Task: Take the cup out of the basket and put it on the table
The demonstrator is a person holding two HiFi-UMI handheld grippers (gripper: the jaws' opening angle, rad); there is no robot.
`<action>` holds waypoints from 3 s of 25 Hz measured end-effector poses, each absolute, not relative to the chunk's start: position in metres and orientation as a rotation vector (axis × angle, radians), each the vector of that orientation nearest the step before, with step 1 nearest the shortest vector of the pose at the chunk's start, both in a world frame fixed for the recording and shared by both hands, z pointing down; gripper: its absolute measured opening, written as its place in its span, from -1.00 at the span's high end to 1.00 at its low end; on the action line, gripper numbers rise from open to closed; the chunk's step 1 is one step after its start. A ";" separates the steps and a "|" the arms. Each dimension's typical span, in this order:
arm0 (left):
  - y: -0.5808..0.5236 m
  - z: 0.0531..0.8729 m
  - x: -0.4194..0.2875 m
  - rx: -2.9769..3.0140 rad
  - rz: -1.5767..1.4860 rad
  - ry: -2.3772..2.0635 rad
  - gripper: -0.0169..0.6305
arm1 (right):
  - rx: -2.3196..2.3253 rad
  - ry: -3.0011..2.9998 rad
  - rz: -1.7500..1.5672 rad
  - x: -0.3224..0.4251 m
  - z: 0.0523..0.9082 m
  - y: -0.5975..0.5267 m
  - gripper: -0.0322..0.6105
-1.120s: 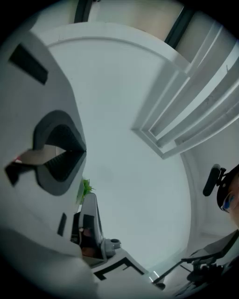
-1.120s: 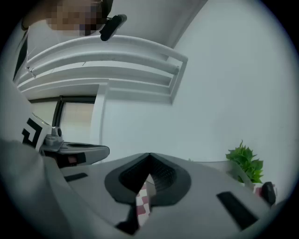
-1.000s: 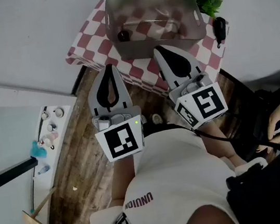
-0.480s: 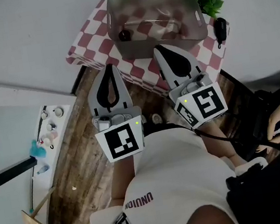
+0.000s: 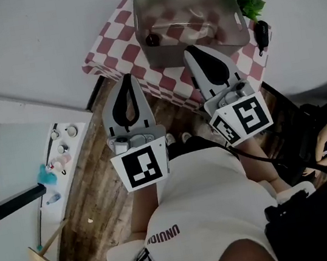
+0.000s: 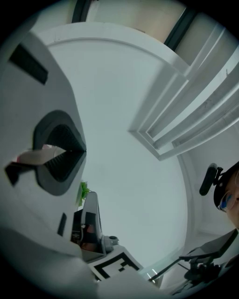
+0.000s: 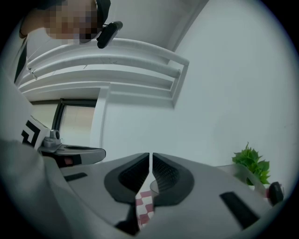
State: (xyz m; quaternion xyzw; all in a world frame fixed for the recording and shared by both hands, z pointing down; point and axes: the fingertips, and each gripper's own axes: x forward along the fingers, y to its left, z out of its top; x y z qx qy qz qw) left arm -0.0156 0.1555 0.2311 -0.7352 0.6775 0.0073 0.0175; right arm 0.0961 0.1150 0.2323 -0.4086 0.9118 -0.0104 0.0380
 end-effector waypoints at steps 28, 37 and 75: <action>0.055 0.222 -0.051 -2.144 -0.028 2.173 0.91 | -1.087 2.863 0.089 0.068 0.199 -0.017 0.81; 0.020 0.221 -0.052 -2.088 -0.040 2.241 0.91 | -0.916 2.954 0.072 0.072 0.202 -0.065 0.71; -0.075 0.254 -0.092 -2.285 -0.066 2.171 0.91 | -0.301 3.754 -0.060 0.017 0.427 -0.121 0.16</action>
